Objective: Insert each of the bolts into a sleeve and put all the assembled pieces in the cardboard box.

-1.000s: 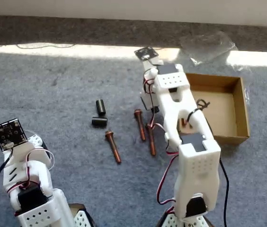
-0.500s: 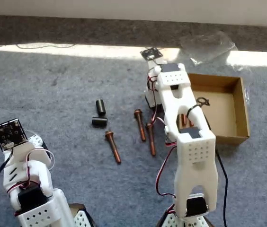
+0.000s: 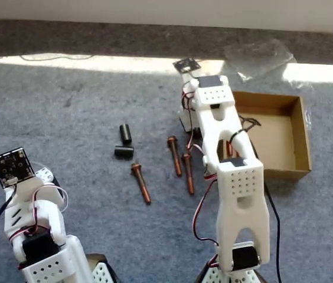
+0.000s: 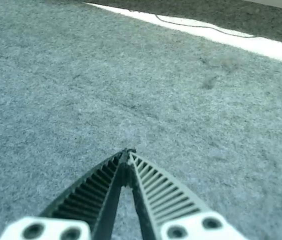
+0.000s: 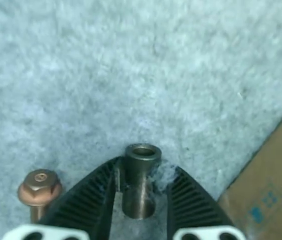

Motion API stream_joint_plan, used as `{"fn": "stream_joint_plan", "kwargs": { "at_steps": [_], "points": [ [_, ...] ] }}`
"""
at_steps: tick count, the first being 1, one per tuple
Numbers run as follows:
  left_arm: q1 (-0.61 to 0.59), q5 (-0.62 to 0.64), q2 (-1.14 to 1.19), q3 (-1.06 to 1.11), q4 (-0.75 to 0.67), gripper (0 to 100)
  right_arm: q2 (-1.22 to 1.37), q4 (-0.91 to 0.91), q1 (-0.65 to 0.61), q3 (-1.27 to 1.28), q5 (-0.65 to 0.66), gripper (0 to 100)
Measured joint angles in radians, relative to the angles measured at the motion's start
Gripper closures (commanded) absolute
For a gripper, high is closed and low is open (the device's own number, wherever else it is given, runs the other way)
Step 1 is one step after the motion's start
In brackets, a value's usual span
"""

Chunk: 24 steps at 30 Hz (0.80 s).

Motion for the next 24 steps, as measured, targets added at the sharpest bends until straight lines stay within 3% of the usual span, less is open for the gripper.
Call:
{"fn": "stream_joint_plan", "kwargs": {
  "at_steps": [2,5,14,24],
  "points": [
    [0.0,0.0,0.0,0.0,0.0,99,0.009,0.0,0.0,-0.006,0.0,91.8],
    [0.0,0.0,0.0,0.0,0.0,99,0.014,0.002,0.0,-0.011,0.0,99.8],
    [0.0,0.0,0.0,0.0,0.0,99,0.023,0.018,0.026,-0.06,0.0,99.5],
    [0.037,-0.009,0.0,0.015,0.0,99,0.048,0.342,0.057,-0.439,-0.006,99.5]
  ]
}}
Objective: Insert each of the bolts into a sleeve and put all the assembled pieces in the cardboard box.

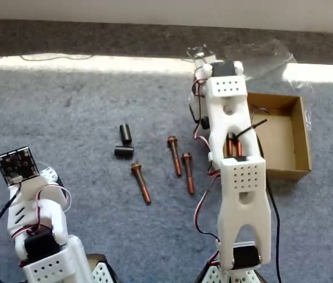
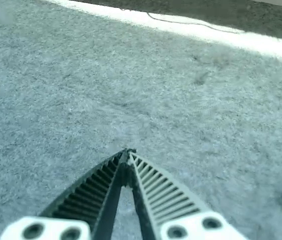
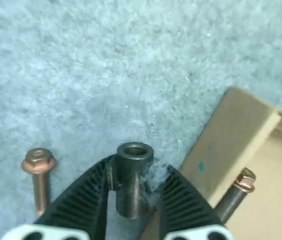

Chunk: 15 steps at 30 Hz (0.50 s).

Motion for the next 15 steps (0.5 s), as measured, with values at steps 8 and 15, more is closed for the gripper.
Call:
{"fn": "stream_joint_plan", "kwargs": {
  "at_steps": [8,15],
  "points": [
    [0.127,-0.112,0.002,0.011,0.031,99,-0.002,0.048,0.006,-0.215,-0.057,99.5],
    [0.163,-0.115,0.002,0.011,0.043,99,-0.167,0.048,0.003,-0.187,-0.06,99.5]
  ]
}}
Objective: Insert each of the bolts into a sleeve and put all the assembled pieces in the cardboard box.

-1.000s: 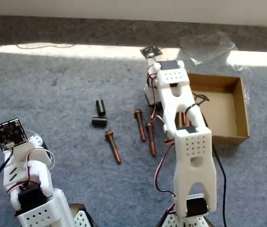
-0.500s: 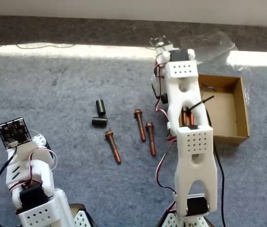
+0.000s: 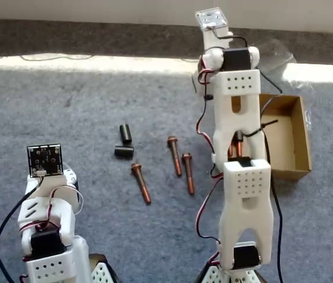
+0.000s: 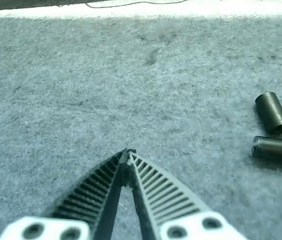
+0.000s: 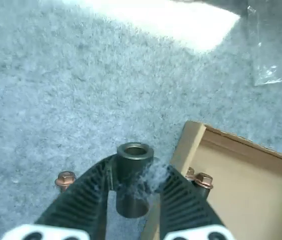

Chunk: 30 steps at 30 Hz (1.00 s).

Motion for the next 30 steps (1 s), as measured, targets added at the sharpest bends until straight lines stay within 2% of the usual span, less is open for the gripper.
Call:
{"fn": "stream_joint_plan", "kwargs": {
  "at_steps": [17,30],
  "points": [
    [0.005,0.0,0.0,0.0,0.0,99,-0.79,0.002,-0.003,0.572,0.0,99.5],
    [0.195,-0.061,0.0,-0.005,0.1,99,-1.284,0.0,-0.003,1.025,0.0,99.5]
  ]
}}
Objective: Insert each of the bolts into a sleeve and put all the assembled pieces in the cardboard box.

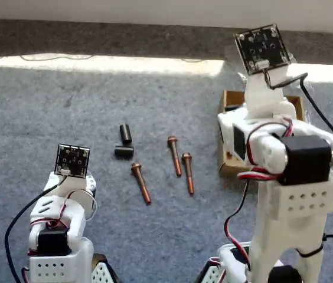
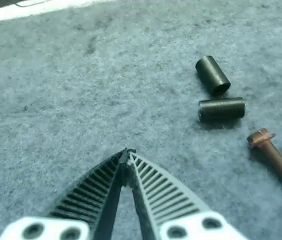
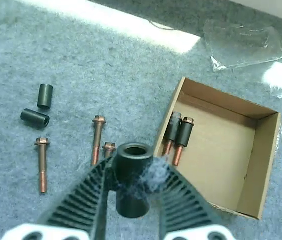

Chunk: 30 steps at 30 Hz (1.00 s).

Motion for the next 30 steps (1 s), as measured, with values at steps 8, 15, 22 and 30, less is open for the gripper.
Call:
{"fn": "stream_joint_plan", "kwargs": {
  "at_steps": [8,15,22,30],
  "points": [
    [0.095,0.0,0.0,-0.091,0.121,99,-0.358,-0.123,-0.002,0.368,0.0,99.5],
    [0.126,-0.002,-0.002,-0.161,0.152,99,-0.635,-0.299,-0.002,0.74,0.0,99.5],
    [0.192,-0.003,-0.002,-0.163,0.152,99,-0.723,-0.43,0.002,1.005,0.0,99.5],
    [0.199,-0.003,0.008,-0.18,0.152,99,-0.815,-0.554,0.002,1.217,0.0,99.5]
  ]
}}
